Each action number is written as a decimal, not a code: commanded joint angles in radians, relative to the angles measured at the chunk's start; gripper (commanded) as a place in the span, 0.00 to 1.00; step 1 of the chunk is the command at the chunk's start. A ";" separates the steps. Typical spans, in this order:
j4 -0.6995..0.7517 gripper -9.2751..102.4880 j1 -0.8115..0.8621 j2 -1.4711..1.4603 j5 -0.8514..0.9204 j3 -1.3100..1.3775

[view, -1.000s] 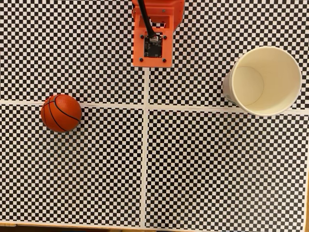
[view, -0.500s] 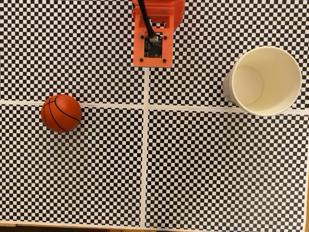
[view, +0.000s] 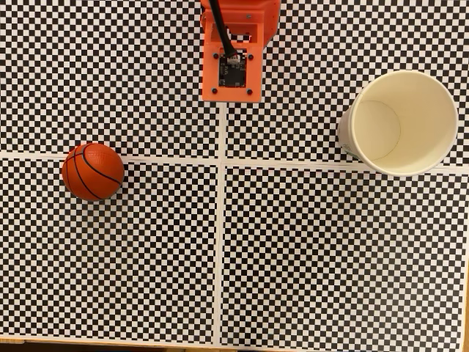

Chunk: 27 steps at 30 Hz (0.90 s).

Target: Grasp basketball and place into cup.

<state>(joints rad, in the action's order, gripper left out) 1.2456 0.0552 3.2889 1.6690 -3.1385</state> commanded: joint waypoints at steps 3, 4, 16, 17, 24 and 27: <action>0.005 0.08 -0.005 0.000 -0.003 -0.035; 0.005 0.08 -0.006 0.000 0.002 -0.035; -0.075 0.08 0.026 0.000 0.063 -0.031; -0.095 0.08 0.031 0.000 0.060 -0.031; -0.232 0.08 0.052 0.000 0.048 -0.018; -0.331 0.08 0.060 0.000 0.026 -0.020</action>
<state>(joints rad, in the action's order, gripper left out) 0.9910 0.1074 3.2889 1.7073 -3.1385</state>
